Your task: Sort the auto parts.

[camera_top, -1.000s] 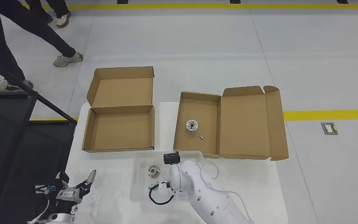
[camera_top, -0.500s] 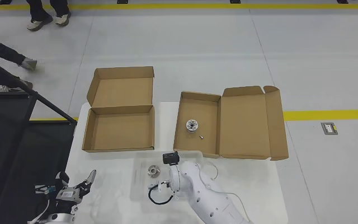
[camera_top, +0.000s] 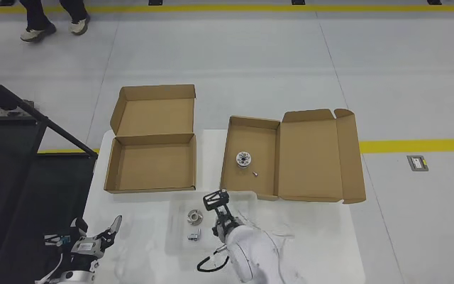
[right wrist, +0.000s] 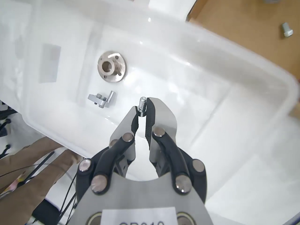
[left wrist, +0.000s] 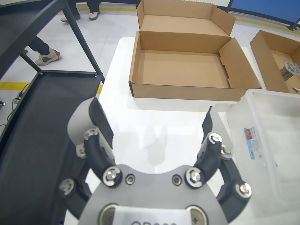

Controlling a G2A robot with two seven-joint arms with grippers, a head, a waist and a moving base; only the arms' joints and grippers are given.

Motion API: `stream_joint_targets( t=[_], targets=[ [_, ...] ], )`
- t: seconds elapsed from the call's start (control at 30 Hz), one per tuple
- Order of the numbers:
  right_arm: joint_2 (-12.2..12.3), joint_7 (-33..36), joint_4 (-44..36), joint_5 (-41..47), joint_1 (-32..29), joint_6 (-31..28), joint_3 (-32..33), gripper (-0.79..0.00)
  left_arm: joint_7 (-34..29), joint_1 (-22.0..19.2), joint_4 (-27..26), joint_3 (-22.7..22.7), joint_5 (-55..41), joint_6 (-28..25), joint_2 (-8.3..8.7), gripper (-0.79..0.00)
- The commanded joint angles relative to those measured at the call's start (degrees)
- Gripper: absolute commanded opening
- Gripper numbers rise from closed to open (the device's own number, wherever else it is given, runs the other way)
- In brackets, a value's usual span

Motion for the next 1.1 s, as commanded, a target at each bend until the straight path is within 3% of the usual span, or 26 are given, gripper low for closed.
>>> stream_joint_targets(
  t=[0.0,0.1,0.47,0.63,0.77,0.93,1.07],
  targets=[
    [0.63,-4.45,-3.75,-4.57,-3.85,-0.14,0.40,-0.785,0.00,0.00,0.00,0.00,0.00,0.00,0.00,0.000],
    [1.13,-5.89,-6.98,-7.29,-7.50,-0.83,0.43,-0.785,0.00,0.00,0.00,0.00,0.00,0.00,0.00,0.000],
    [1.14,-6.11,-6.83,-7.16,-7.59,-0.79,0.52,-0.785,0.00,0.00,0.00,0.00,0.00,0.00,0.00,0.000],
    [0.51,-11.96,-5.69,-3.13,-6.48,5.20,3.12,-0.785,0.00,0.00,0.00,0.00,0.00,0.00,0.00,0.000],
    [0.49,-17.13,-5.79,-0.80,-5.99,4.91,5.48,-0.785,0.00,0.00,0.00,0.00,0.00,0.00,0.00,0.000],
    [0.35,-19.61,-2.40,1.14,-2.55,6.43,9.54,-0.785,0.00,0.00,0.00,0.00,0.00,0.00,0.00,0.000],
    [0.17,-18.81,4.25,4.98,3.21,4.26,12.69,-0.785,0.00,0.00,0.00,0.00,0.00,0.00,0.00,0.000]
  ],
)
